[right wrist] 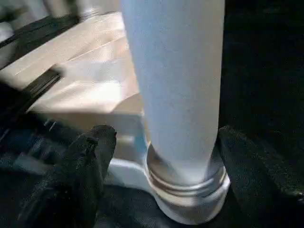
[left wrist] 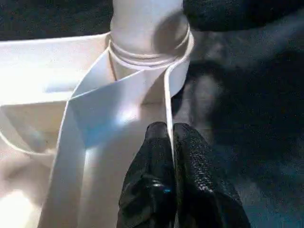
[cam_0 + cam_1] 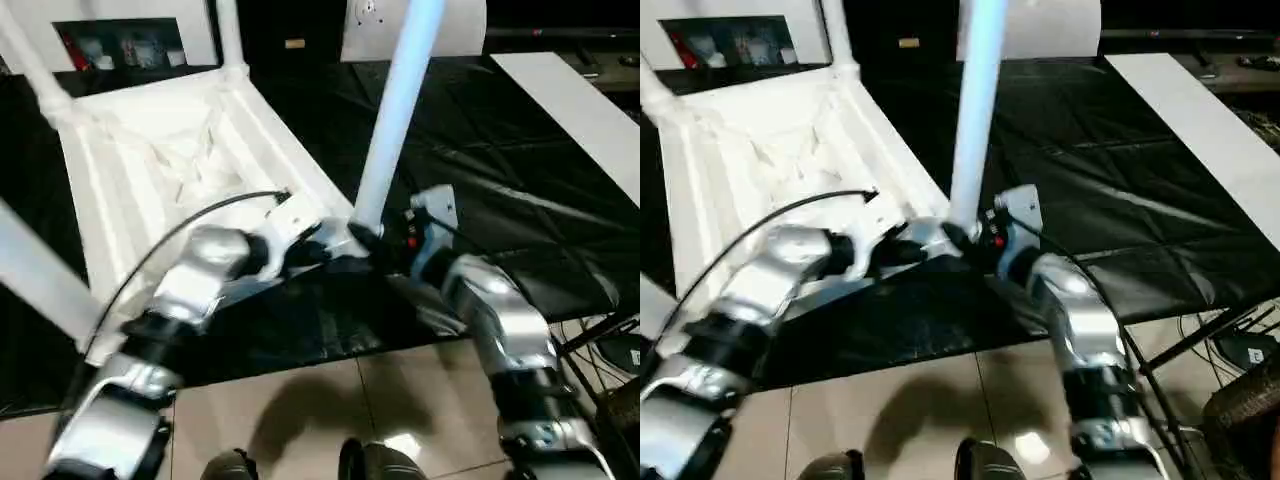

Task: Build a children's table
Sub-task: Rotate leg to tighten

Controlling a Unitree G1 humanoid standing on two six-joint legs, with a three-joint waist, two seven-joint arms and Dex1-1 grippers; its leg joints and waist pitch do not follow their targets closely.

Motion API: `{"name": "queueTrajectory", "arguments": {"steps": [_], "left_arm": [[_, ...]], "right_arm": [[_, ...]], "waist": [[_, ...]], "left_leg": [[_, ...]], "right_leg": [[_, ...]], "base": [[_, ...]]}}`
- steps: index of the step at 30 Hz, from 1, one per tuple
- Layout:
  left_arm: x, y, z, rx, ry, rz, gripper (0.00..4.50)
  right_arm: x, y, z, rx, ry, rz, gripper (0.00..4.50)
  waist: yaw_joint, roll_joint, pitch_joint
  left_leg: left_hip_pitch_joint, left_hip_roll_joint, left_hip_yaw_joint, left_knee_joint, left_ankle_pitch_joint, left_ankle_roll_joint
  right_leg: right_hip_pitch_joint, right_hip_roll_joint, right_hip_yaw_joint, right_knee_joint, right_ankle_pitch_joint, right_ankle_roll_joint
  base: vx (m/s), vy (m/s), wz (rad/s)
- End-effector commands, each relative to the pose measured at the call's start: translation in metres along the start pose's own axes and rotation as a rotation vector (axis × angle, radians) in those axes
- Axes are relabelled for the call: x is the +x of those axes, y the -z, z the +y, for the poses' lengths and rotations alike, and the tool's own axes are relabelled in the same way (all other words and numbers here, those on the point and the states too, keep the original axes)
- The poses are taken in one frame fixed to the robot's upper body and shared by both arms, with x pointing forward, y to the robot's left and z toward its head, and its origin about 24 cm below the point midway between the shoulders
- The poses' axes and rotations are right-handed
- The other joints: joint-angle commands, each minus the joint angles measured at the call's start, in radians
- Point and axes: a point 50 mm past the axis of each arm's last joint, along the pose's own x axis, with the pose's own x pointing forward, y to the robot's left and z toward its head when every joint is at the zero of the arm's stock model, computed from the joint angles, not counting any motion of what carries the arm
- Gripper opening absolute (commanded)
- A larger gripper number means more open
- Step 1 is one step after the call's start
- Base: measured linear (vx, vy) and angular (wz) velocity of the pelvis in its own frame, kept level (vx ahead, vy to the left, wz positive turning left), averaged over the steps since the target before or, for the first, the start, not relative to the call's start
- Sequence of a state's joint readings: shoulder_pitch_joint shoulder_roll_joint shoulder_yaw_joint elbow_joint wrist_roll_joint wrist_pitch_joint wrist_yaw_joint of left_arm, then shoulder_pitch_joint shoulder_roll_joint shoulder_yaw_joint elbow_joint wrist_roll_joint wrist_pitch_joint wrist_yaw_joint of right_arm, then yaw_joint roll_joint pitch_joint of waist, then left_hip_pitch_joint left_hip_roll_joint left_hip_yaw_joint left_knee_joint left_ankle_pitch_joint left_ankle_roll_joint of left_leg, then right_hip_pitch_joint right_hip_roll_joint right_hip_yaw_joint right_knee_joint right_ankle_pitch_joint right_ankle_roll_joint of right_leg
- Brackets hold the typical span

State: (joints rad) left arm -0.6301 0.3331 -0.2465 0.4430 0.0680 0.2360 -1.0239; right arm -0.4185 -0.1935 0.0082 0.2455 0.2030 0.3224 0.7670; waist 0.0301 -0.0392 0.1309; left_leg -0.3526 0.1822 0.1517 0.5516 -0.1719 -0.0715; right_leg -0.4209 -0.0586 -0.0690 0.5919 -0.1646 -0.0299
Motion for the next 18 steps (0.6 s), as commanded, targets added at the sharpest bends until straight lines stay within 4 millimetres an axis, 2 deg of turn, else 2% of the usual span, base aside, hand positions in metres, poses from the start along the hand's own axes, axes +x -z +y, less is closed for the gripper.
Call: {"name": "queueTrajectory", "arguments": {"steps": [1, 2, 4, 6, 7, 11, 16, 17, 18], "left_arm": [[0.007, 0.007, -0.016, 0.042, 0.152, 0.006, 0.0], [0.003, 0.011, -0.02, 0.079, 0.221, 0.025, 0.0], [0.0, 0.012, -0.023, 0.091, 0.287, 0.028, 0.0], [-0.003, 0.012, -0.026, 0.103, 0.353, 0.029, 0.0], [-0.004, 0.012, -0.028, 0.11, 0.383, 0.03, 0.0], [-0.006, 0.014, -0.034, 0.159, 0.5, 0.054, 0.0], [-0.006, 0.014, -0.04, 0.199, 0.593, 0.072, 0.0], [-0.006, 0.014, -0.04, 0.203, 0.6, 0.074, 0.0], [-0.006, 0.014, -0.04, 0.21, 0.61, 0.077, 0.0]], "right_arm": [[0.0, -0.003, 0.011, -0.031, -0.126, -0.006, 4.13], [-0.007, -0.002, 0.009, -0.069, -0.182, 0.021, 4.13], [-0.012, -0.002, 0.008, -0.103, -0.23, 0.048, 4.38], [-0.016, -0.002, 0.008, -0.142, -0.28, 0.072, 4.38], [-0.017, -0.002, 0.008, -0.161, -0.304, 0.083, 4.38], [-0.026, -0.002, 0.01, -0.189, -0.453, 0.128, 4.38], [-0.033, -0.003, 0.011, -0.19, -0.591, 0.163, 4.38], [-0.033, -0.003, 0.011, -0.19, -0.602, 0.165, 4.04], [-0.034, -0.003, 0.011, -0.189, -0.618, 0.168, 4.04]], "waist": [[0.003, -0.003, -0.072], [0.004, -0.003, -0.07], [0.01, 0.001, -0.071], [0.012, 0.002, -0.073], [0.015, -0.002, -0.075], [0.026, -0.003, -0.077], [0.035, -0.007, -0.08], [0.036, -0.006, -0.08], [0.038, -0.005, -0.08]], "left_leg": [[-0.006, 0.035, 0.002, -0.05, -0.166, 0.08], [-0.006, 0.035, 0.004, -0.05, -0.167, 0.079], [0.003, 0.041, 0.007, -0.049, -0.17, 0.081], [0.004, 0.043, 0.007, -0.049, -0.16, 0.08], [0.003, 0.044, 0.009, -0.047, -0.156, 0.085], [0.005, 0.045, 0.012, -0.045, -0.146, 0.099], [-0.001, 0.047, 0.012, -0.043, -0.133, 0.104], [-0.002, 0.047, 0.013, -0.043, -0.136, 0.104], [-0.001, 0.048, 0.014, -0.042, -0.136, 0.103]], "right_leg": [[0.065, -0.077, 0.055, -0.084, -0.325, -0.164], [0.064, -0.078, 0.056, -0.083, -0.329, -0.17], [0.057, -0.079, 0.059, -0.082, -0.315, -0.185], [0.058, -0.079, 0.06, -0.076, -0.274, -0.205], [0.06, -0.079, 0.059, -0.071, -0.244, -0.218], [0.062, -0.081, 0.059, -0.068, -0.222, -0.231], [0.068, -0.084, 0.057, -0.065, -0.226, -0.227], [0.067, -0.083, 0.056, -0.065, -0.236, -0.225], [0.066, -0.084, 0.056, -0.065, -0.24, -0.224]], "base": [[0.0, 0.0, 0.0], [0.0, 0.0, 0.0], [0.0, 0.0, 0.0], [0.0, 0.0, 0.0], [0.0, 0.0, 0.0], [0.0, 0.0, 0.0], [0.0, 0.0, 0.0], [0.0, 0.0, 0.0], [0.0, 0.0, 0.0]]}}
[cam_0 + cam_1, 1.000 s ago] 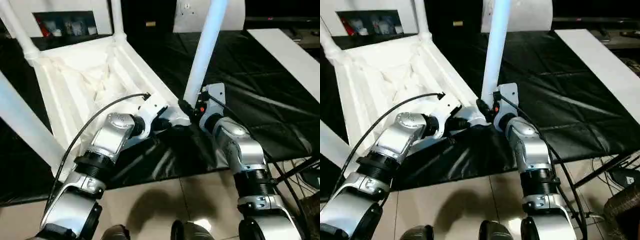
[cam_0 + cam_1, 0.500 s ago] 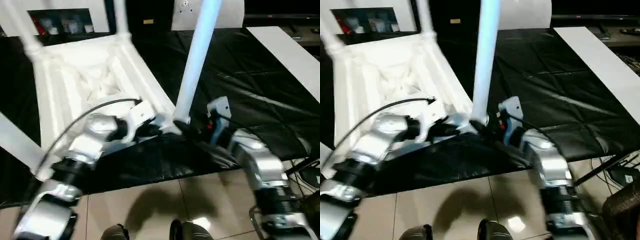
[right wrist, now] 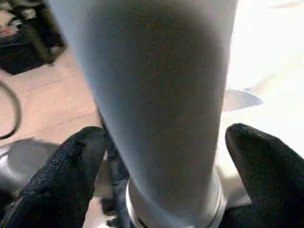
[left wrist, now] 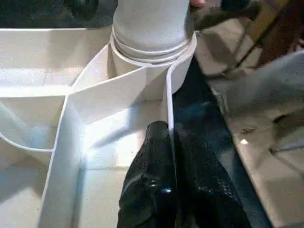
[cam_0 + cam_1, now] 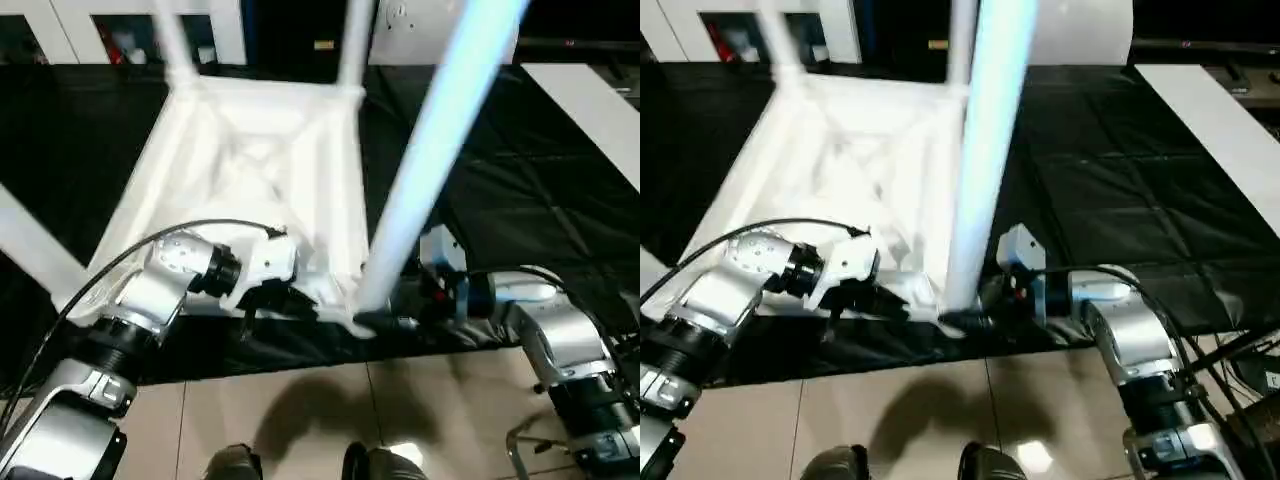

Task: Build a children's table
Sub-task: Rotate leg to tighten

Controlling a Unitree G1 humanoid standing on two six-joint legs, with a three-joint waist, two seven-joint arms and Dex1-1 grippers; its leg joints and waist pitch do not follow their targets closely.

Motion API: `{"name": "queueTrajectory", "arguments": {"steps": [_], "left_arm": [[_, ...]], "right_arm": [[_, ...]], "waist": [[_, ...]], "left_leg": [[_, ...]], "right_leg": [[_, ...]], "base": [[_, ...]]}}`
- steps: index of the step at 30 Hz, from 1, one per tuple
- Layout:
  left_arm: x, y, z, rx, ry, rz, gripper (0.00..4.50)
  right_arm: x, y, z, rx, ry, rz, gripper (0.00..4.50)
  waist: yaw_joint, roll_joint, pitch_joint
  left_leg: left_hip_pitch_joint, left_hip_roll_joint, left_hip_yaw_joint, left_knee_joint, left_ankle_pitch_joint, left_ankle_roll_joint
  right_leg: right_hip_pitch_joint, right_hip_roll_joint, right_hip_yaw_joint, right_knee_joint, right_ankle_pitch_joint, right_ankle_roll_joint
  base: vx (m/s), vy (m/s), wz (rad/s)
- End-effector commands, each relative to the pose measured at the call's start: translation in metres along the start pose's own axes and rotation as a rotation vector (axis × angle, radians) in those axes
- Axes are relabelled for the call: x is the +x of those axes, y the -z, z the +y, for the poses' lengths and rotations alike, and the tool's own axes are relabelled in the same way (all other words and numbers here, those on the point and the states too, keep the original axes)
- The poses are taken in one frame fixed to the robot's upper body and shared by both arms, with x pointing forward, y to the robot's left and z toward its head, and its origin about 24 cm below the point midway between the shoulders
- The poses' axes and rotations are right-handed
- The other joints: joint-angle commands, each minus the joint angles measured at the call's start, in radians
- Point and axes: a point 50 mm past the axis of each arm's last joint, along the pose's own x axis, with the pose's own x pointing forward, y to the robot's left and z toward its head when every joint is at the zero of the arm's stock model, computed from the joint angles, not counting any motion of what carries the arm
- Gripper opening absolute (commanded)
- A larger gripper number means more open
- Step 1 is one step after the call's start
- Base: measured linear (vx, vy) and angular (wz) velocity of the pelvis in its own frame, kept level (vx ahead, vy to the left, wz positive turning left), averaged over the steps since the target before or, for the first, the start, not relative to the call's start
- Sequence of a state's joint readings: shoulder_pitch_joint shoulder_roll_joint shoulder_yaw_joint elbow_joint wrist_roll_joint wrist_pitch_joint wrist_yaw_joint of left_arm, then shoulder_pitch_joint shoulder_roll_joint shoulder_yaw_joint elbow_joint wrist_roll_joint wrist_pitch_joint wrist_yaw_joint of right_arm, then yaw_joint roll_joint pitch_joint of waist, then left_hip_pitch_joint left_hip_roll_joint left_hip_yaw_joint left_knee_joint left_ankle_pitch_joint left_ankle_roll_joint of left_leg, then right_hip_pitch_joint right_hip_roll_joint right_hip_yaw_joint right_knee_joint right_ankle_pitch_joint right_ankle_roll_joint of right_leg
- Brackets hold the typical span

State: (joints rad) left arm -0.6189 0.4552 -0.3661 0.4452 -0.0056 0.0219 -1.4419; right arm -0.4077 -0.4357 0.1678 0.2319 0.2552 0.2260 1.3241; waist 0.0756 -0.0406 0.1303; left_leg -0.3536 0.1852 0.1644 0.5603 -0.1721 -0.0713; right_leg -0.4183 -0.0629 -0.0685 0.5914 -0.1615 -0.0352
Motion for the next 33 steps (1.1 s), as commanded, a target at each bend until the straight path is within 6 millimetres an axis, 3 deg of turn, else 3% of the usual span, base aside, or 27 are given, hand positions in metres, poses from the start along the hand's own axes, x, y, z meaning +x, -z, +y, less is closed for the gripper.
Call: {"name": "queueTrajectory", "arguments": {"steps": [1, 7, 19, 29, 33], "left_arm": [[0.018, 0.003, -0.012, 0.02, 0.156, 0.044, 0.0], [0.017, 0.004, -0.011, 0.045, 0.188, 0.071, 0.0], [0.014, 0.01, -0.011, 0.045, 0.191, 0.096, 0.0], [0.011, 0.013, -0.01, 0.032, 0.175, 0.108, 0.0], [0.012, 0.012, -0.003, -0.013, 0.087, 0.087, 0.0]], "right_arm": [[-0.001, -0.005, 0.0, -0.026, -0.05, -0.005, 3.99], [0.0, -0.007, 0.002, -0.013, -0.137, 0.0, 3.41], [-0.006, -0.005, 0.002, 0.012, -0.204, 0.034, 2.34], [-0.006, -0.005, 0.001, 0.016, -0.208, 0.035, 2.12], [-0.001, -0.006, -0.002, 0.027, -0.137, 0.002, 2.11]], "waist": [[-0.005, -0.005, -0.08], [0.008, -0.006, -0.082], [0.009, -0.011, -0.085], [0.009, -0.01, -0.083], [0.007, -0.013, -0.08]], "left_leg": [[0.001, 0.045, 0.002, -0.05, -0.141, 0.098], [0.003, 0.046, 0.006, -0.048, -0.137, 0.086], [0.002, 0.045, 0.007, -0.045, -0.132, 0.084], [0.002, 0.045, 0.006, -0.046, -0.131, 0.083], [0.002, 0.044, 0.007, -0.047, -0.147, 0.076]], "right_leg": [[0.063, -0.08, 0.055, -0.065, -0.261, -0.217], [0.06, -0.077, 0.055, -0.063, -0.269, -0.203], [0.062, -0.075, 0.053, -0.062, -0.265, -0.201], [0.061, -0.074, 0.053, -0.06, -0.256, -0.204], [0.06, -0.074, 0.053, -0.065, -0.293, -0.193]], "base": [[0.0, 0.0, 0.0], [0.0, 0.0, 0.0], [0.0, 0.0, 0.0], [0.0, 0.0, 0.0], [0.0, 0.0, 0.0]]}}
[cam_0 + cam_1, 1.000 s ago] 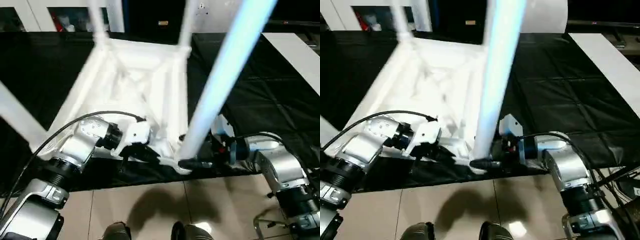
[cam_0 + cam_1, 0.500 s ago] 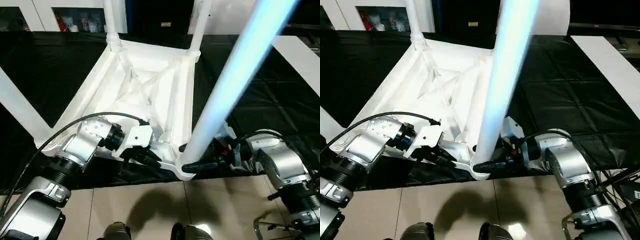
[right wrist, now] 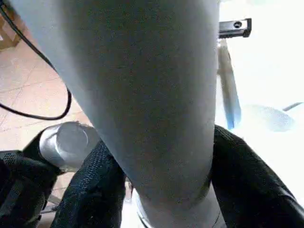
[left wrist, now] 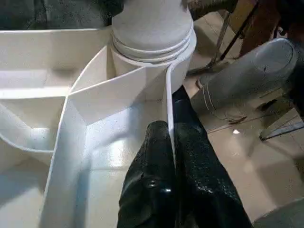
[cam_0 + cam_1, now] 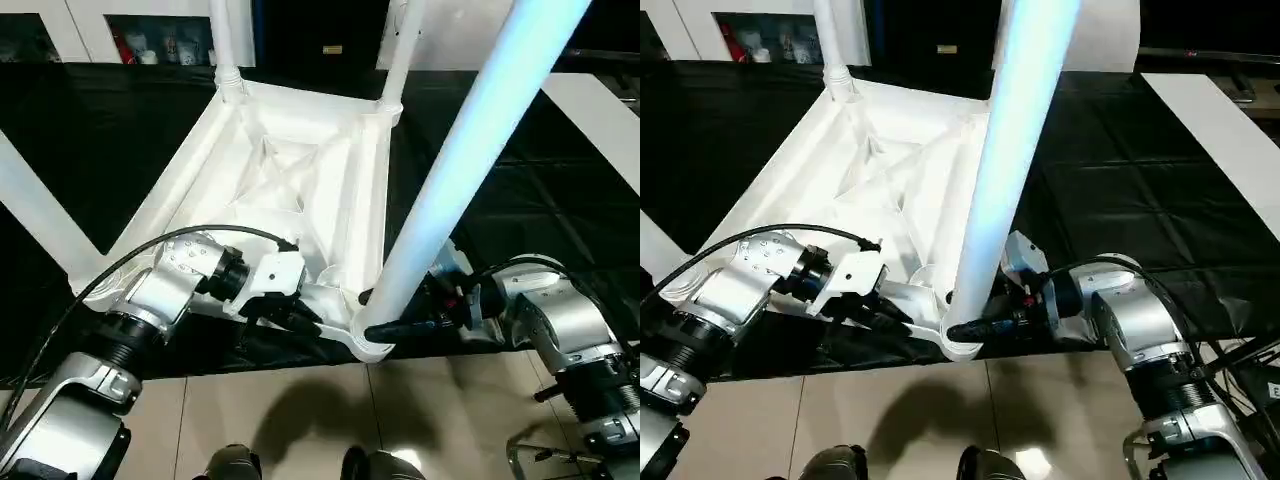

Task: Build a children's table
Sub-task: Rotate leg to tighten

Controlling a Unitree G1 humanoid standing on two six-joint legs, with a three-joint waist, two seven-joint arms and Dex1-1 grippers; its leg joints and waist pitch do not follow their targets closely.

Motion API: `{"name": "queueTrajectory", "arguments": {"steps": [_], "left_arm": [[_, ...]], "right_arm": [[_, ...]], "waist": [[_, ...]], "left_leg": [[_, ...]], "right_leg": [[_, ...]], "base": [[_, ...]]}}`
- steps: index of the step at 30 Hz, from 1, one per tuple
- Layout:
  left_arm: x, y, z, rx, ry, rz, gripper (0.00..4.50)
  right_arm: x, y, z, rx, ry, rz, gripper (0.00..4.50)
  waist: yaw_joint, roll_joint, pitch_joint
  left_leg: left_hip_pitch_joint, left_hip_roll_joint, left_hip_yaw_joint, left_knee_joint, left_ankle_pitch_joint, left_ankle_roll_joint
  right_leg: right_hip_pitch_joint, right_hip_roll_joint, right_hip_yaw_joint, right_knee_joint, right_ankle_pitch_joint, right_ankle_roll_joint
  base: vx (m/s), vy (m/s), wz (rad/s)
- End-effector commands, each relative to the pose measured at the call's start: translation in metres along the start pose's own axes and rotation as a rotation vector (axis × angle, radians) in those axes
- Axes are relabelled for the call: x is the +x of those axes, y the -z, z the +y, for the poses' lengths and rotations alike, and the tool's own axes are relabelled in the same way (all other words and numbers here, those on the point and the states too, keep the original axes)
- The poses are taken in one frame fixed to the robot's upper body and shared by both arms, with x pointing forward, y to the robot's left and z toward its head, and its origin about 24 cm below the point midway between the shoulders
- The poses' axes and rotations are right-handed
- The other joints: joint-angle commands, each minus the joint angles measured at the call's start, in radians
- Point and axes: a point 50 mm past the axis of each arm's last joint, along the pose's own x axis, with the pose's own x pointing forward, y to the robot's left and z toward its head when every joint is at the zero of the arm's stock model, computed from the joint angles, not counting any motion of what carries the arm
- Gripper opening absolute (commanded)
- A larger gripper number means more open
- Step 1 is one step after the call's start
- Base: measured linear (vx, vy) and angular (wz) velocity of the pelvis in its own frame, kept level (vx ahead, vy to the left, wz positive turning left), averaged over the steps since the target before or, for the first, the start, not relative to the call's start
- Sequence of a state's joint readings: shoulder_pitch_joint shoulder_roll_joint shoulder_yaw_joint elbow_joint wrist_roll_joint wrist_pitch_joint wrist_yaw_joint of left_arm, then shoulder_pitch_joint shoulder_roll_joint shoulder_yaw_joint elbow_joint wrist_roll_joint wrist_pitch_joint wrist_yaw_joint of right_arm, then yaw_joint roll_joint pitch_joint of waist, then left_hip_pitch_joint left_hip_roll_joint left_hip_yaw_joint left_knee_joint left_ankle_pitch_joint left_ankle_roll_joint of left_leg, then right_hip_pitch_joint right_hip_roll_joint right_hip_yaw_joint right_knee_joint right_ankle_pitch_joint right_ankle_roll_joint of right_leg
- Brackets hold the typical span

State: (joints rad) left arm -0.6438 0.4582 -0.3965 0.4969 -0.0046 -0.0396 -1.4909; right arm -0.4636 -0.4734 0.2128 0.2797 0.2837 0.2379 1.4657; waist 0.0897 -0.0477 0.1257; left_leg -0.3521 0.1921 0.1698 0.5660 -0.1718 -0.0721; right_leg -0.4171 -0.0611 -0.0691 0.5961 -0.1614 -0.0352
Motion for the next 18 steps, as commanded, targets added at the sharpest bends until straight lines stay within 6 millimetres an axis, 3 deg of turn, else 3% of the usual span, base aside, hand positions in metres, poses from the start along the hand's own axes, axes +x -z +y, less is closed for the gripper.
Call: {"name": "queueTrajectory", "arguments": {"steps": [1, 4, 6, 8, 9, 10, 12, 13, 15, 16, 18], "left_arm": [[0.011, 0.01, 0.002, -0.077, -0.037, 0.062, 0.0], [0.012, 0.006, 0.012, -0.132, -0.15, 0.031, 0.0], [0.016, -0.001, 0.021, -0.196, -0.253, -0.028, 0.0], [0.019, -0.004, 0.026, -0.237, -0.327, -0.049, 0.0], [0.021, -0.007, 0.031, -0.267, -0.386, -0.068, 0.0], [0.022, -0.007, 0.031, -0.268, -0.387, -0.068, 0.0], [0.023, -0.009, 0.034, -0.293, -0.431, -0.082, 0.0], [0.027, -0.013, 0.041, -0.338, -0.505, -0.105, 0.0], [0.033, -0.022, 0.052, -0.406, -0.642, -0.123, 0.0], [0.035, -0.025, 0.054, -0.413, -0.671, -0.128, 0.0], [0.037, -0.029, 0.056, -0.423, -0.692, -0.136, 0.0]], "right_arm": [[0.004, -0.001, -0.005, 0.018, 0.078, -0.031, 2.11], [0.009, 0.002, -0.013, 0.035, 0.202, -0.032, 2.09], [0.017, 0.005, -0.021, 0.09, 0.345, -0.05, 2.06], [0.024, 0.006, -0.024, 0.137, 0.424, -0.08, 2.01], [0.03, 0.006, -0.026, 0.164, 0.47, -0.097, 2.01], [0.031, 0.006, -0.026, 0.165, 0.471, -0.097, 1.99], [0.036, 0.006, -0.027, 0.183, 0.505, -0.106, 1.98], [0.047, 0.004, -0.031, 0.208, 0.565, -0.118, 1.98], [0.067, -0.001, -0.041, 0.285, 0.734, -0.148, 1.98], [0.072, -0.002, -0.043, 0.297, 0.768, -0.15, 1.98], [0.078, -0.004, -0.044, 0.305, 0.801, -0.149, 1.98]], "waist": [[-0.008, -0.006, -0.073], [-0.014, -0.006, -0.066], [-0.016, -0.006, -0.061], [-0.03, -0.009, -0.059], [-0.041, -0.005, -0.057], [-0.052, -0.007, -0.059], [-0.057, -0.005, -0.064], [-0.064, -0.001, -0.057], [-0.065, 0.0, -0.06], [-0.071, 0.0, -0.057], [-0.077, -0.003, -0.062]], "left_leg": [[0.001, 0.036, 0.0, -0.053, -0.159, 0.072], [0.004, 0.032, -0.003, -0.057, -0.2, 0.048], [0.012, 0.029, -0.005, -0.057, -0.231, 0.035], [0.001, 0.026, -0.014, -0.064, -0.246, 0.015], [-0.002, 0.023, -0.018, -0.065, -0.268, 0.007], [0.0, 0.022, -0.02, -0.064, -0.284, 0.006], [0.0, 0.023, -0.02, -0.064, -0.274, 0.017], [-0.002, 0.026, -0.018, -0.069, -0.283, 0.025], [0.012, 0.019, -0.018, -0.061, -0.306, 0.019], [0.008, 0.021, -0.018, -0.064, -0.305, 0.013], [0.005, 0.016, -0.021, -0.064, -0.301, 0.009]], "right_leg": [[0.057, -0.077, 0.053, -0.074, -0.327, -0.185], [0.054, -0.078, 0.052, -0.087, -0.45, -0.147], [0.047, -0.08, 0.05, -0.102, -0.555, -0.115], [0.053, -0.08, 0.043, -0.107, -0.612, -0.082], [0.052, -0.078, 0.037, -0.111, -0.641, -0.068], [0.052, -0.08, 0.034, -0.117, -0.656, -0.06], [0.056, -0.083, 0.035, -0.118, -0.624, -0.064], [0.048, -0.075, 0.036, -0.117, -0.586, -0.077], [0.043, -0.081, 0.035, -0.125, -0.632, -0.074], [0.04, -0.079, 0.037, -0.122, -0.627, -0.08], [0.047, -0.078, 0.031, -0.125, -0.627, -0.066]], "base": [[0.0, 0.0, 0.0], [0.0, 0.0, 0.0], [-0.026, 0.002, -0.01], [-0.058, 0.018, -0.08], [-0.058, 0.032, -0.12], [0.0, 0.0, 0.0], [0.0, 0.0, 0.0], [0.0, 0.0, 0.0], [0.0, 0.0, 0.0], [0.0, 0.0, 0.0], [0.0, 0.0, 0.0]]}}
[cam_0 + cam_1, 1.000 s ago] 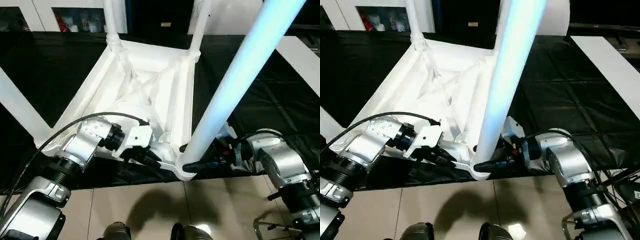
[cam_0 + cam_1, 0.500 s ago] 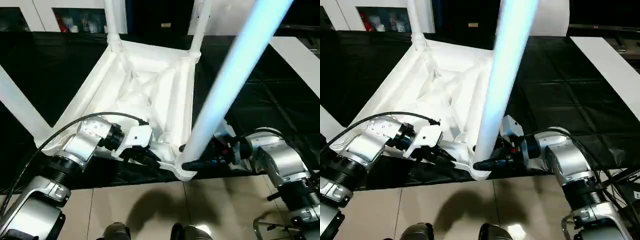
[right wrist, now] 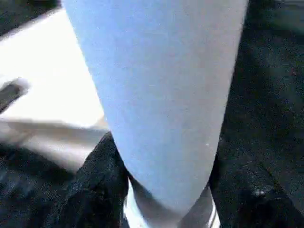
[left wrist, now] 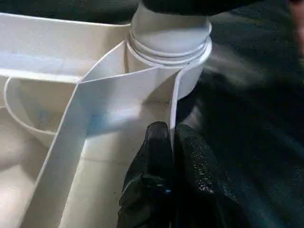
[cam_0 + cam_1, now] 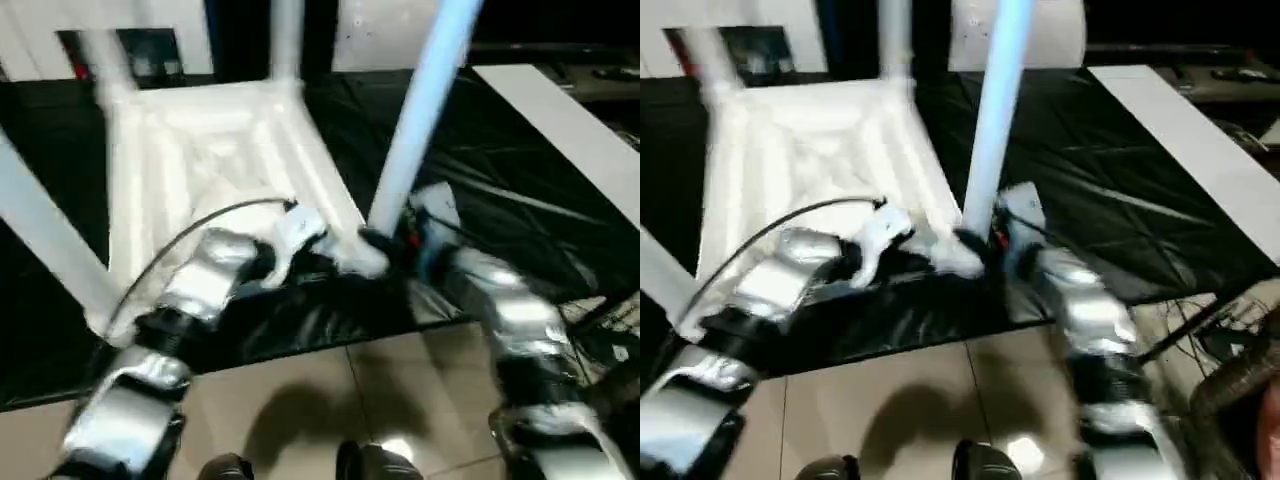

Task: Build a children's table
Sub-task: Rotate leg to tighten

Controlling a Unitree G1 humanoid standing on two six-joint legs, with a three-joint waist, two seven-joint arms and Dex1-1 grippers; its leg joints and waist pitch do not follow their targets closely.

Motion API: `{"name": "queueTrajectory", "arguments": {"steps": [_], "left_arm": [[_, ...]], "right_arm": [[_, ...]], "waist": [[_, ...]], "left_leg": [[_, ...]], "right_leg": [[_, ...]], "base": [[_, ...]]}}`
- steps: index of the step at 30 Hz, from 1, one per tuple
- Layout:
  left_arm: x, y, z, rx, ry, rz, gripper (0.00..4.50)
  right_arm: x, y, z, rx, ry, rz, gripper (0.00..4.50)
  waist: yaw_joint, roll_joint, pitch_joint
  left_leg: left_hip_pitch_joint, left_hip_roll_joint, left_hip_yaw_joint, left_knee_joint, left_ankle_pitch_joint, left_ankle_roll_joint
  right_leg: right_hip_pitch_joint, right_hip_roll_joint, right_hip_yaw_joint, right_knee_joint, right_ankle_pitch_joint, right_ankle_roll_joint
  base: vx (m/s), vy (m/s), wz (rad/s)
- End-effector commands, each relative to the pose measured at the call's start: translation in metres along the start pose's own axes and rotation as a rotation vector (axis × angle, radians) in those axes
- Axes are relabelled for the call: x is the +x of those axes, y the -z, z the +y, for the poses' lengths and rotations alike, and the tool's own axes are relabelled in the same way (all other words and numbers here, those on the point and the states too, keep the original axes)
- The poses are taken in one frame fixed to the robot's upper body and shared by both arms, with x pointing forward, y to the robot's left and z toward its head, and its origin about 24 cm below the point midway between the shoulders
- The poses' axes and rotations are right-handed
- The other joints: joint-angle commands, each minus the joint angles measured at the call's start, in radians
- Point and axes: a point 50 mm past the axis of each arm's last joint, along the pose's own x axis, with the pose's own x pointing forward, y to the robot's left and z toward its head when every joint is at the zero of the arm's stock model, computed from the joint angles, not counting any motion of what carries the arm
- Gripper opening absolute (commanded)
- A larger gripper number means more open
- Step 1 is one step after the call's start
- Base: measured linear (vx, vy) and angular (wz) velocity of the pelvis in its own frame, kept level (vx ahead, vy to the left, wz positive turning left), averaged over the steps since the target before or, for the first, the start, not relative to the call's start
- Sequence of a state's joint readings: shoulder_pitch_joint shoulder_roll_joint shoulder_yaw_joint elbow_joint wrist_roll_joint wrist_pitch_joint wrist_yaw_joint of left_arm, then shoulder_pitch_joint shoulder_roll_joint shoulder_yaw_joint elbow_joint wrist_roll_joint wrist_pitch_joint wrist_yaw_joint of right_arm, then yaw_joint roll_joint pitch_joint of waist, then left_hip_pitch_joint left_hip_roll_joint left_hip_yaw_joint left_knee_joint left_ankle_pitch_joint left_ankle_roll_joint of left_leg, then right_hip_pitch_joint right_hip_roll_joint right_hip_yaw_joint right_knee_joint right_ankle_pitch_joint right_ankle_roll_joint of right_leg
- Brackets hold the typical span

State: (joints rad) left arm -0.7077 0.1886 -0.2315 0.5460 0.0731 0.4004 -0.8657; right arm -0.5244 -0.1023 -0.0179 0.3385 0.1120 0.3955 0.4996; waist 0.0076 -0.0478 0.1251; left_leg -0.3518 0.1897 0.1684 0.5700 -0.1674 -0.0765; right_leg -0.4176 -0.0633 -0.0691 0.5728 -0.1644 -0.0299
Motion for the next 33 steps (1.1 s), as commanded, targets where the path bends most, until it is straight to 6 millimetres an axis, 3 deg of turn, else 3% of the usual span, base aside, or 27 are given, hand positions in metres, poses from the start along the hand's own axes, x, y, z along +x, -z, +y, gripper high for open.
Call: {"name": "queueTrajectory", "arguments": {"steps": [1, 4, 5, 7, 10, 14, 16, 21, 22, 27, 28, 33], "left_arm": [[0.012, -0.019, -0.005, -0.045, -0.076, -0.082, 0.0], [0.014, -0.023, -0.007, -0.022, -0.08, -0.085, 0.0], [0.015, -0.024, -0.008, -0.004, -0.073, -0.08, 0.0], [0.013, -0.021, -0.009, 0.029, -0.058, -0.062, 0.0], [0.012, -0.019, -0.008, 0.038, -0.052, -0.052, 0.0], [0.003, -0.006, -0.008, 0.08, -0.005, -0.007, 0.0], [0.0, -0.002, -0.009, 0.093, 0.02, -0.001, 0.0], [-0.009, 0.009, -0.005, 0.136, 0.073, 0.025, 0.0], [-0.011, 0.011, -0.006, 0.151, 0.104, 0.028, 0.0], [-0.023, 0.022, -0.008, 0.229, 0.256, 0.067, 0.0], [-0.025, 0.024, -0.008, 0.23, 0.268, 0.075, 0.0], [-0.033, 0.029, -0.01, 0.316, 0.408, 0.088, 0.0]], "right_arm": [[0.02, 0.016, 0.047, 0.068, -0.138, 0.072, 1.98], [0.024, 0.014, 0.055, 0.095, -0.128, 0.06, 1.98], [0.025, 0.013, 0.057, 0.1, -0.132, 0.049, 2.33], [0.024, 0.011, 0.059, 0.08, -0.142, 0.029, 2.67], [0.022, 0.011, 0.058, 0.08, -0.145, 0.025, 2.9], [0.012, 0.007, 0.042, 0.01, -0.126, -0.034, 3.22], [0.007, 0.005, 0.037, 0.0, -0.146, -0.056, 3.44], [-0.012, 0.01, 0.027, -0.115, -0.285, -0.021, 3.72], [-0.017, 0.011, 0.023, -0.127, -0.309, -0.016, 3.97], [-0.033, 0.012, 0.006, -0.215, -0.407, 0.036, 4.41], [-0.034, 0.012, 0.004, -0.227, -0.42, 0.044, 4.47], [-0.043, 0.01, -0.003, -0.268, -0.541, 0.077, 4.47]], "waist": [[0.006, 0.006, -0.058], [0.005, 0.005, -0.063], [0.006, 0.009, -0.063], [0.007, 0.008, -0.067], [0.008, 0.008, -0.064], [0.009, 0.008, -0.067], [0.008, 0.009, -0.069], [0.012, 0.004, -0.073], [0.015, 0.004, -0.071], [0.025, 0.005, -0.073], [0.026, 0.008, -0.07], [0.032, 0.009, -0.071]], "left_leg": [[0.01, 0.022, -0.015, -0.068, -0.309, 0.034], [0.005, 0.024, -0.014, -0.071, -0.297, 0.044], [0.005, 0.026, -0.014, -0.073, -0.294, 0.045], [0.004, 0.027, -0.01, -0.072, -0.278, 0.049], [0.004, 0.025, -0.008, -0.071, -0.28, 0.052], [-0.001, 0.029, -0.009, -0.073, -0.261, 0.048], [-0.003, 0.03, -0.007, -0.072, -0.237, 0.059], [-0.005, 0.027, -0.001, -0.065, -0.191, 0.08], [-0.007, 0.027, 0.0, -0.066, -0.178, 0.087], [-0.005, 0.031, -0.002, -0.067, -0.162, 0.091], [-0.002, 0.034, 0.0, -0.068, -0.173, 0.089], [0.005, 0.038, 0.001, -0.068, -0.187, 0.084]], "right_leg": [[0.037, -0.073, 0.038, -0.103, -0.576, -0.085], [0.043, -0.073, 0.041, -0.095, -0.516, -0.1], [0.044, -0.072, 0.043, -0.091, -0.482, -0.111], [0.047, -0.071, 0.048, -0.083, -0.41, -0.134], [0.047, -0.072, 0.049, -0.083, -0.418, -0.14], [0.051, -0.073, 0.05, -0.081, -0.418, -0.133], [0.054, -0.07, 0.052, -0.075, -0.357, -0.149], [0.06, -0.068, 0.053, -0.069, -0.303, -0.171], [0.06, -0.068, 0.053, -0.07, -0.3, -0.171], [0.062, -0.069, 0.051, -0.067, -0.297, -0.173], [0.057, -0.068, 0.052, -0.067, -0.29, -0.186], [0.054, -0.07, 0.055, -0.062, -0.261, -0.21]], "base": [[0.0, 0.0, 0.0], [0.0, 0.0, 0.0], [0.0, 0.0, 0.0], [0.0, 0.0, 0.0], [0.0, 0.0, 0.0], [0.0, 0.0, 0.0], [0.0, 0.0, 0.0], [0.0, 0.0, 0.0], [0.0, 0.0, 0.0], [0.0, 0.0, 0.0], [0.0, 0.0, 0.0], [0.0, 0.0, 0.0]]}}
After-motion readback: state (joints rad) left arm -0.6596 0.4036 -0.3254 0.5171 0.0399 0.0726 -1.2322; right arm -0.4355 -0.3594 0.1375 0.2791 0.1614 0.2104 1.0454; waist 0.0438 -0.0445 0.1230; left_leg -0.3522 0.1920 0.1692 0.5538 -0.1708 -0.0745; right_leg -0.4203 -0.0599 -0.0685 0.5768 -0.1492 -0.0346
